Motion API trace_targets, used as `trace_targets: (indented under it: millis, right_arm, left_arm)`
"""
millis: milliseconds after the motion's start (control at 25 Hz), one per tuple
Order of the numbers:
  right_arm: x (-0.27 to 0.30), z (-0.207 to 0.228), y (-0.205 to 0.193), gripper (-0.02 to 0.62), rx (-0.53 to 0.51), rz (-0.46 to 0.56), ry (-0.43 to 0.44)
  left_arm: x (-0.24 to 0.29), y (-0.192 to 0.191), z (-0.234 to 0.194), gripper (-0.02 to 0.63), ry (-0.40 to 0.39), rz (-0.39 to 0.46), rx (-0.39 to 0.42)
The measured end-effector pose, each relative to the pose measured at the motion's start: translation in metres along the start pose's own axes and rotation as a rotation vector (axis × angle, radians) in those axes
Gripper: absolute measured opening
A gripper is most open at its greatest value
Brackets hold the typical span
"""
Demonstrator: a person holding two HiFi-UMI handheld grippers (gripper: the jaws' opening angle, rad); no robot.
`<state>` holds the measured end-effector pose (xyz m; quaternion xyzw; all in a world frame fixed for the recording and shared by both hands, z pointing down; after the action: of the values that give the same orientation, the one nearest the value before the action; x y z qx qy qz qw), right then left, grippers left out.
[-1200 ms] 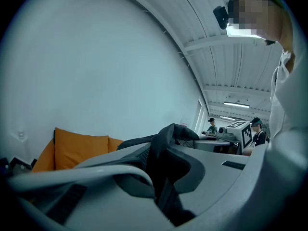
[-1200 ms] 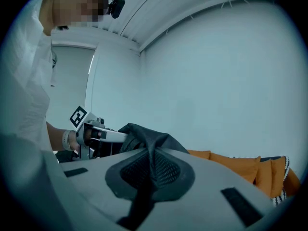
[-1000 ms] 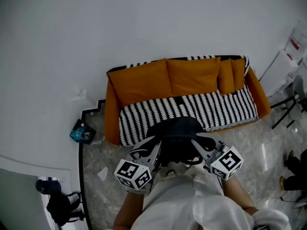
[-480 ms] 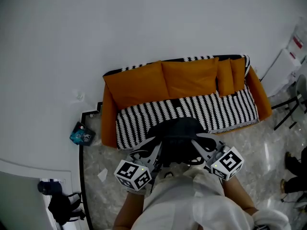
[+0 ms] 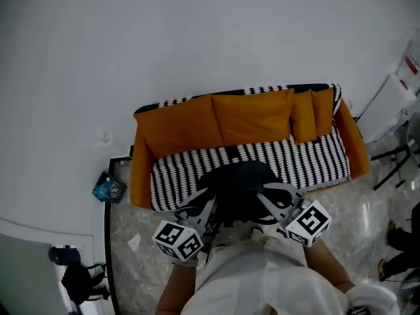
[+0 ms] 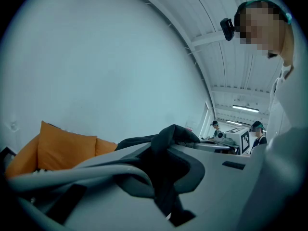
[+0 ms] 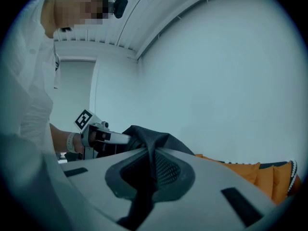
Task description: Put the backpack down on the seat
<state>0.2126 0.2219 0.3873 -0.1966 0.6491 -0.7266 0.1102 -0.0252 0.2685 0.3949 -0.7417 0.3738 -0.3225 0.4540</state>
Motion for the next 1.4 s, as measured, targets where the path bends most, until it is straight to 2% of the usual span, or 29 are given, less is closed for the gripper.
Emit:
trace_targets:
  millis: [240,520,840,1400]
  right_arm:
    - [-0.003,0.033,0.010,0.025,-0.029,-0.007,0.043]
    - [0.029,0.061,0.009,0.025,-0.002,-0.029,0.059]
    - [0.082,0.081,0.008,0.025,0.064,-0.026,0.021]
    - [0.163,0.093,0.031,0.025,0.054,0.031,-0.065]
  left_arm:
    - [0.029,0.005,0.005,0.048,0.019,0.038,-0.014]
    - [0.053,0.012,-0.028,0.048,0.019,0.025,-0.047]
    - [0.072,0.034,-0.085,0.048,-0.011,-0.012,-0.050]
    - [0.090,0.085,-0.168,0.049,-0.090,0.020,-0.011]
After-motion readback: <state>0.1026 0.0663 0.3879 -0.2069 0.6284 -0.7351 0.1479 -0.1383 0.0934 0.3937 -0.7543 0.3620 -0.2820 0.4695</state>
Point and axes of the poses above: the fingertips, and each gripper's own axes: x forward along the fingers, z to its right, y out of its top, the point moved 9 cm from there along -x, backward along the fingers, and after that the axes turned 2 degrees about z, right-handed, at the moved point
